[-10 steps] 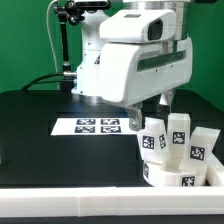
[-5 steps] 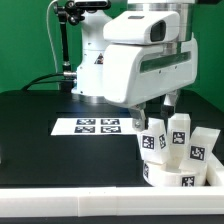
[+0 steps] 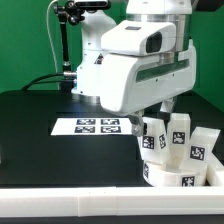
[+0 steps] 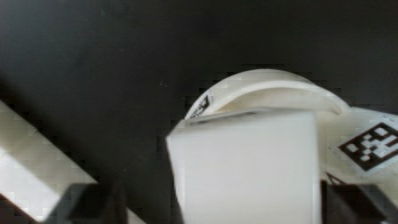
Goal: Assemble stool
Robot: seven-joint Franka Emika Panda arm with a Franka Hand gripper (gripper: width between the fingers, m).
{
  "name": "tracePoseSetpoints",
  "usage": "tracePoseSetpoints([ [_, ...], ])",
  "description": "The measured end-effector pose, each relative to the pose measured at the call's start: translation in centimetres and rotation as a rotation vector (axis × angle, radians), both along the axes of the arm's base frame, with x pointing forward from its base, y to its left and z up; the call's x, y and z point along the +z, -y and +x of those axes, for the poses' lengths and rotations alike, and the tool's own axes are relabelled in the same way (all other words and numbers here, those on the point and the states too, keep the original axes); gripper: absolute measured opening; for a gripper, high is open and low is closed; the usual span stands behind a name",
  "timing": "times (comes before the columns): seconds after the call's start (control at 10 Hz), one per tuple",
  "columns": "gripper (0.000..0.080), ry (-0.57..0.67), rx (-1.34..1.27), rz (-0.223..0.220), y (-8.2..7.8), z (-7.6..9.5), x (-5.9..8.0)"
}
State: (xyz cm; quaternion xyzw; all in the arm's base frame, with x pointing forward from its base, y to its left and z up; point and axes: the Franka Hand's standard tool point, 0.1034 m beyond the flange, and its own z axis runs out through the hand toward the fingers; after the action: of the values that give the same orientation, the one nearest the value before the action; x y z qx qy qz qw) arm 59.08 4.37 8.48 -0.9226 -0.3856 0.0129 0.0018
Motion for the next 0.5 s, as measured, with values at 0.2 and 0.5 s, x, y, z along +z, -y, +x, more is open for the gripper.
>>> tracePoseSetpoints([
  [0.2, 0.0387, -0.002, -0.01, -0.002, 0.01, -0.03, -0.2],
  [0.5, 0.0338, 0.001, -0.047, -0.003, 0.09, 0.02, -0.18],
])
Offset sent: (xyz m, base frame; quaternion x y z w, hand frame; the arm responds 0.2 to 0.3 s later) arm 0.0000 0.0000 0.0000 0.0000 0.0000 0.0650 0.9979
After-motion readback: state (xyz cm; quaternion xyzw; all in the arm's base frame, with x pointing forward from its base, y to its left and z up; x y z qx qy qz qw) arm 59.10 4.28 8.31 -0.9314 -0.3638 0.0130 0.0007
